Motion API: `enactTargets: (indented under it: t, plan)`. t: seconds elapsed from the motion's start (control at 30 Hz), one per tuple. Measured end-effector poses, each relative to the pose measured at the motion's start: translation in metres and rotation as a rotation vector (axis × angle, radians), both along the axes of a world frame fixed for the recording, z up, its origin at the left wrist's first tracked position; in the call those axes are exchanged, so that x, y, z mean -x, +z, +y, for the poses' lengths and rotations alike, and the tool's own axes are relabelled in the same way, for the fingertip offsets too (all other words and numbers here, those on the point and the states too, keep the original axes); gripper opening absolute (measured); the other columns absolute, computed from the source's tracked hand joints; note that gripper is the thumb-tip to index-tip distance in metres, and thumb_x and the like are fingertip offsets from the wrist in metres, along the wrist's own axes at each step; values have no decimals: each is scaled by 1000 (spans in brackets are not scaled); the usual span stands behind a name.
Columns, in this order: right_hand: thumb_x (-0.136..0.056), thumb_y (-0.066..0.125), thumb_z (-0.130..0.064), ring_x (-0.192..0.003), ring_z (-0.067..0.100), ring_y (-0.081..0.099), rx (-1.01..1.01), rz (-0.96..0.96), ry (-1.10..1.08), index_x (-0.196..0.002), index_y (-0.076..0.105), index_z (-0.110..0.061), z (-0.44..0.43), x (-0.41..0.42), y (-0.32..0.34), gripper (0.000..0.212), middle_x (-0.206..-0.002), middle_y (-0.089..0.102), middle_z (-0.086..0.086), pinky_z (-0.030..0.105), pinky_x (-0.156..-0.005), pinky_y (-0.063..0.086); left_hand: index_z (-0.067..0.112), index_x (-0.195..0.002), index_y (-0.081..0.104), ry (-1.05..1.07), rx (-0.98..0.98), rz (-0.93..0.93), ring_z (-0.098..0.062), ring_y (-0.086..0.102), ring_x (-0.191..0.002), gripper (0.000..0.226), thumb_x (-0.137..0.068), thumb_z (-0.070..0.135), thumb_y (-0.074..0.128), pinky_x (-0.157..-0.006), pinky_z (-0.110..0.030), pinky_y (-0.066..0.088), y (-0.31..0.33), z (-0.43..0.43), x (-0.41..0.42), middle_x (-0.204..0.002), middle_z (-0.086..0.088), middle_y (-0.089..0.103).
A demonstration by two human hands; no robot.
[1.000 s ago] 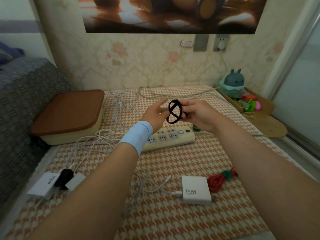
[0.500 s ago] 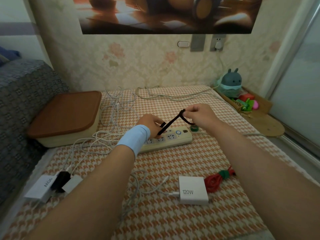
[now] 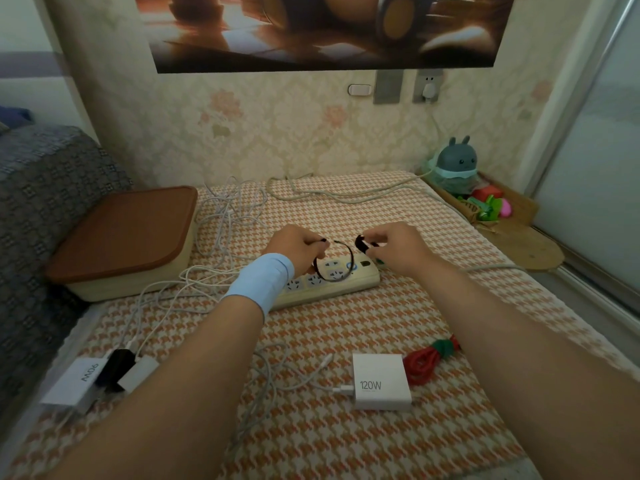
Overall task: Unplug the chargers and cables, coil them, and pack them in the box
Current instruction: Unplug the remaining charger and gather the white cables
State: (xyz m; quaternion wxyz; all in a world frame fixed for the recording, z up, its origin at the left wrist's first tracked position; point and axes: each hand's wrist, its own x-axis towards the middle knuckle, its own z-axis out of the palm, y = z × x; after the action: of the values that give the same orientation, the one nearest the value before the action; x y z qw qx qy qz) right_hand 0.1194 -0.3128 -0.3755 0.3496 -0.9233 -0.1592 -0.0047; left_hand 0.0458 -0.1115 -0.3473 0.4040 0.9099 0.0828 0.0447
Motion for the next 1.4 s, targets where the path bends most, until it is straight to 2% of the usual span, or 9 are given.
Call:
enactTargets:
  t: [0.23, 0.4, 0.57, 0.67, 0.87, 0.97, 1.07, 1.23, 1.4]
  plan:
    - [-101, 58, -24, -99, 17, 72, -294, 171, 34, -107, 75, -19, 0, 25, 29, 19, -110, 76, 1, 39, -89, 59, 15, -96, 76, -93, -75, -4, -23, 70, -61, 13, -94, 20, 64, -62, -31, 60, 12, -19, 16, -68, -3, 71]
    - [-99, 60, -37, -101, 17, 67, -91, 305, 201, -118, 73, -22, -12, 59, 42, 28, -112, 71, -4, 36, -80, 53, 11, -89, 69, -93, 157, -36, -29, 71, -63, 11, -95, 12, 60, -60, -36, 62, 19, -41, 26, -78, -11, 72]
    - [-103, 56, -33, -53, 15, 59, 49, 410, 210, -98, 71, -15, -37, 74, 33, 24, -73, 62, 3, 30, -58, 47, 7, -97, 65, -51, 335, 27, -30, 68, -58, 10, -97, 13, 57, -58, -39, 61, 17, -56, 36, -75, -7, 74]
    - [-106, 49, -31, -49, 15, 43, 144, 341, 93, -92, 73, -16, -48, 75, 24, 31, -77, 56, 7, 28, -49, 37, 12, -101, 62, -70, 247, 128, -31, 69, -56, 10, -99, 15, 53, -50, -33, 57, 6, -62, 42, -86, -8, 75]
    - [-109, 39, -31, -63, 18, 49, 35, 369, -41, -106, 68, -9, -56, 74, 15, 37, -83, 58, 5, 28, -58, 38, 15, -109, 61, -132, -59, 229, -24, 72, -68, 20, -99, 28, 50, -61, -36, 60, -8, -59, 45, -114, -8, 65]
    - [-104, 46, -48, -105, 30, 62, 74, 371, -77, -154, 35, -10, -58, 69, 11, 64, -141, 52, 17, 39, -80, 53, 18, -130, 53, -137, -208, 208, -23, 65, -84, 39, -100, 42, 46, -69, -33, 51, -1, -55, 47, -126, -6, 60]
    - [-102, 55, -42, -131, 35, 51, 39, 373, -69, -162, 11, -17, -58, 71, 17, 78, -166, 22, 12, 41, -90, 55, 19, -134, 50, -128, -277, 146, -19, 54, -89, 37, -101, 36, 47, -73, -29, 43, 13, -49, 53, -131, -5, 57]
    - [-104, 50, -14, -119, 29, 59, 230, 84, 12, -142, 56, -14, -43, 93, 34, 39, -150, 49, 11, 37, -92, 52, 23, -109, 65, -248, -314, 164, -18, 63, -75, 17, -98, 26, 54, -73, -33, 56, 33, -36, 88, -108, -2, 67]
    - [-103, 54, -19, -106, 31, 67, 184, 131, 288, -114, 76, -15, -6, 147, 51, 25, -119, 73, 2, 47, -94, 56, 33, -101, 68, -373, -472, 273, -10, 60, -98, 25, -82, 48, 70, -85, -26, 50, 24, -19, 137, -106, 13, 64]
